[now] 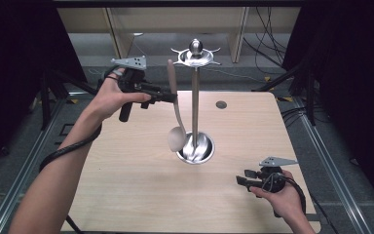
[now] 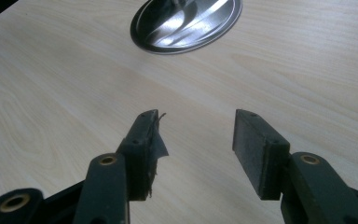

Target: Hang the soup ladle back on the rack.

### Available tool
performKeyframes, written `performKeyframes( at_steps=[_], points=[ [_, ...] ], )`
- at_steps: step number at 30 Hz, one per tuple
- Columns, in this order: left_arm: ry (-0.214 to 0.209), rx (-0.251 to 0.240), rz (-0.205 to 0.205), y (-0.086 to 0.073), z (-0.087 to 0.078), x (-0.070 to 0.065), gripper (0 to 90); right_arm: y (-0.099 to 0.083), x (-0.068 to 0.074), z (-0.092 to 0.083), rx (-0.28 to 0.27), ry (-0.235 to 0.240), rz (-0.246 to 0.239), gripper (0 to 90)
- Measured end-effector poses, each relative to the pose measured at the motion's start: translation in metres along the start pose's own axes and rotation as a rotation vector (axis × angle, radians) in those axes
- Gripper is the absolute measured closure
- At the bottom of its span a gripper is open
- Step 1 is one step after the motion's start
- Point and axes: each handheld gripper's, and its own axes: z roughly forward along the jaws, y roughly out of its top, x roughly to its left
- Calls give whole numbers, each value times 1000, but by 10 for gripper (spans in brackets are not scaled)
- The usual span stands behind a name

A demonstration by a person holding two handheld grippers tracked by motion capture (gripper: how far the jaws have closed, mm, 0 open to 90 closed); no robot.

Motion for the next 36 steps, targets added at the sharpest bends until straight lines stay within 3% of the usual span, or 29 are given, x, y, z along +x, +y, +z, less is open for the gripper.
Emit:
performKeyframes(
  at_steps=[1,2,12,17,18,19,23,24,28,33,36],
  points=[
    [-3,-6,1,0,1,0,723,0,0,0,0,0,0,514],
    [2,-7,2,0,1,0,722,1,-2,-1,5,-21,-31,514],
    [41,-56,-14,-6,0,2,681,0,-2,-1,6,-22,-32,512],
    [72,-69,-15,-12,-4,2,642,0,-2,-1,7,-25,-32,509],
    [79,-72,-15,-13,-5,2,617,0,0,0,2,-7,-5,509],
    [84,-77,-16,-14,-6,2,608,0,-2,-1,6,-23,-32,509],
    [95,-92,-14,-19,-10,1,574,0,-2,-1,7,-25,-31,508],
    [102,-93,-10,-20,-11,0,564,0,0,0,2,-5,1,508],
    [121,-113,-2,-24,-17,-3,508,0,0,0,2,-5,1,506],
    [163,-146,-1,-33,-30,-9,420,0,0,-1,10,-20,7,505],
    [227,-147,13,-42,-39,-15,347,0,0,-2,9,-23,5,504]
  ],
)
